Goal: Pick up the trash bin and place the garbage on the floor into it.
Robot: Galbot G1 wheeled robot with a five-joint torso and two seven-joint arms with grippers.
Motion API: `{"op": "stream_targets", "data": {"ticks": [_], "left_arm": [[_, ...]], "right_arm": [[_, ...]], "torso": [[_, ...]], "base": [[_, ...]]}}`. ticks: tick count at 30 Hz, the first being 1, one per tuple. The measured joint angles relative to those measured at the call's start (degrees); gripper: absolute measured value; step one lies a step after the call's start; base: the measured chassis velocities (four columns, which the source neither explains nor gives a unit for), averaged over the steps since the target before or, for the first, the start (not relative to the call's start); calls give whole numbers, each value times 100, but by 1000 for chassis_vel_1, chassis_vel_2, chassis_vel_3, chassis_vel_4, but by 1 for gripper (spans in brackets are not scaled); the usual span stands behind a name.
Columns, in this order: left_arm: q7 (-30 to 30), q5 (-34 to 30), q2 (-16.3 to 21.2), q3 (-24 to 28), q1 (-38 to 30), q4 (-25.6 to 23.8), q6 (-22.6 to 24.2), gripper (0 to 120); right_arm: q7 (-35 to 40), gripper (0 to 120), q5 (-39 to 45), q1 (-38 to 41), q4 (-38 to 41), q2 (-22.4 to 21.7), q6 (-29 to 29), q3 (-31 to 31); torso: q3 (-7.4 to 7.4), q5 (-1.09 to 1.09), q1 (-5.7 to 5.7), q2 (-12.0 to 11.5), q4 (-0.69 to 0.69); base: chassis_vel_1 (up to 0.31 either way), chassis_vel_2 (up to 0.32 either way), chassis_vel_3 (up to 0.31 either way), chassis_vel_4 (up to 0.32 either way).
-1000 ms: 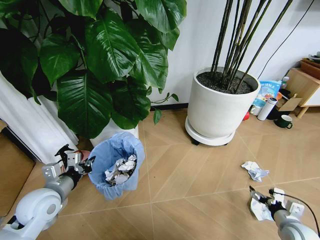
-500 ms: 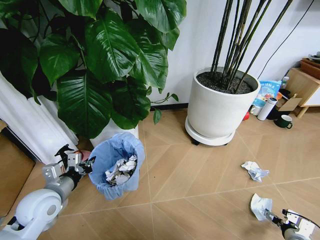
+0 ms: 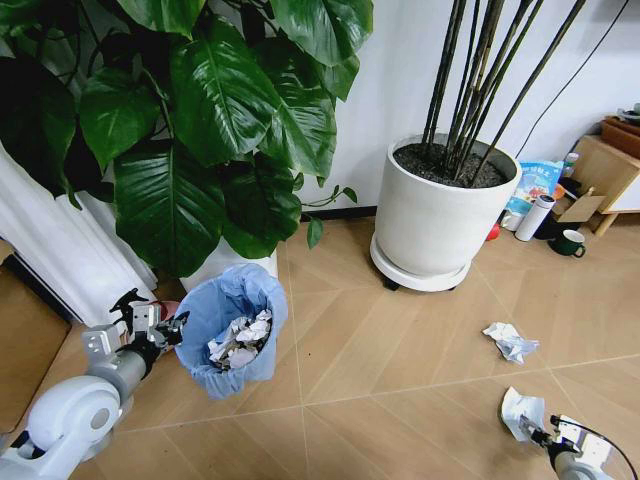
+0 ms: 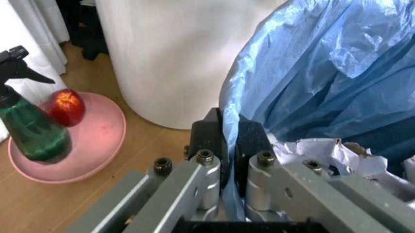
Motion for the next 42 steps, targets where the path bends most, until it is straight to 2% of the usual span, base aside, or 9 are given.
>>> {"op": "stream_targets", "data": {"ticks": [3,6,8,11,12,18,30,35,42], "left_arm": [[0,-17,7,-10,-4,-9,1,0],[2,-32,17,-23,-9,-10,1,0],[3,-32,17,-22,-9,-10,1,0],[12,-35,19,2,-43,24,1,0],[16,-43,23,8,-71,49,0,0],[27,-73,43,22,-113,92,-3,0],[47,-99,45,48,-144,153,-13,0],[48,-105,58,71,-137,169,-14,0],[54,-99,76,128,-135,198,-22,0]], "right_arm": [[-43,54,-9,10,-18,11,15,-26],[-99,39,-25,9,-20,36,41,-36],[-101,38,-25,9,-20,37,42,-36],[-155,26,-28,33,-36,45,60,-47],[-190,18,-29,52,-48,45,67,-62],[-284,0,-28,109,-110,39,102,-119],[-528,0,-75,146,-85,2,283,-150],[-951,0,-369,-58,557,-98,637,-27],[-2194,0,-884,-219,1688,-385,1339,57]], "torso": [[0,-2,0,0,0],[0,-1,0,0,-1],[0,-1,0,0,-1],[0,-2,0,0,-1],[0,-2,0,0,-1],[0,-1,0,0,0],[0,-1,0,0,-1],[0,-3,0,0,-1],[0,-4,0,0,-2]], "base": [[0,0,0,0],[0,0,0,0],[0,0,0,0],[0,0,0,0],[0,0,0,0],[0,0,0,0],[0,0,0,0],[0,0,0,0],[0,0,0,0]]}}
